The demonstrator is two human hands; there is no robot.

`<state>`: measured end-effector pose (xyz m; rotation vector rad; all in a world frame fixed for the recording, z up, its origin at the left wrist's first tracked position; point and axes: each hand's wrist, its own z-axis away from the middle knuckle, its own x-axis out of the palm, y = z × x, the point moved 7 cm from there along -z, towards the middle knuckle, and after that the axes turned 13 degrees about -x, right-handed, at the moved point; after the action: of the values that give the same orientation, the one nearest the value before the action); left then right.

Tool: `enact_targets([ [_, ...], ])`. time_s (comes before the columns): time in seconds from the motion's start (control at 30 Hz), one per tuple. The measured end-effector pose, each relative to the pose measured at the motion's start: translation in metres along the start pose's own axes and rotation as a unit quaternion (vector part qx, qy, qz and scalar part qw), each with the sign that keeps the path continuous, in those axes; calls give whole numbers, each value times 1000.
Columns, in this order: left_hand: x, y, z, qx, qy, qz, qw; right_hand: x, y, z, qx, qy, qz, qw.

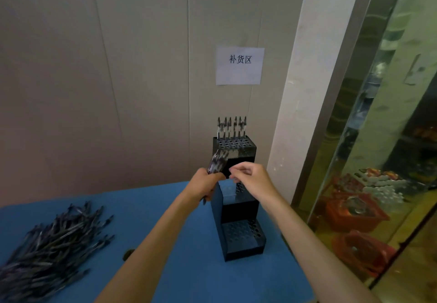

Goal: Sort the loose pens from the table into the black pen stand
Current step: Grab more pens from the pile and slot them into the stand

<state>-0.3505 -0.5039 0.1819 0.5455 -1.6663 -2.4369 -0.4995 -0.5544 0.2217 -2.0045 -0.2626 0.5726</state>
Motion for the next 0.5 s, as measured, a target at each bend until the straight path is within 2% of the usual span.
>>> enact_targets([
  [0.27, 6, 22, -26, 15, -11, 7, 1000, 9, 24, -48, -25, -43, -28, 998],
  [0.4, 10, 30, -33, 4, -16, 16, 1000, 8, 30, -66, -12, -38, -60, 997],
  [0.5, 6, 39, -41, 7, -5, 20, 1000, 10, 31, -81, 6, -65, -95, 993],
])
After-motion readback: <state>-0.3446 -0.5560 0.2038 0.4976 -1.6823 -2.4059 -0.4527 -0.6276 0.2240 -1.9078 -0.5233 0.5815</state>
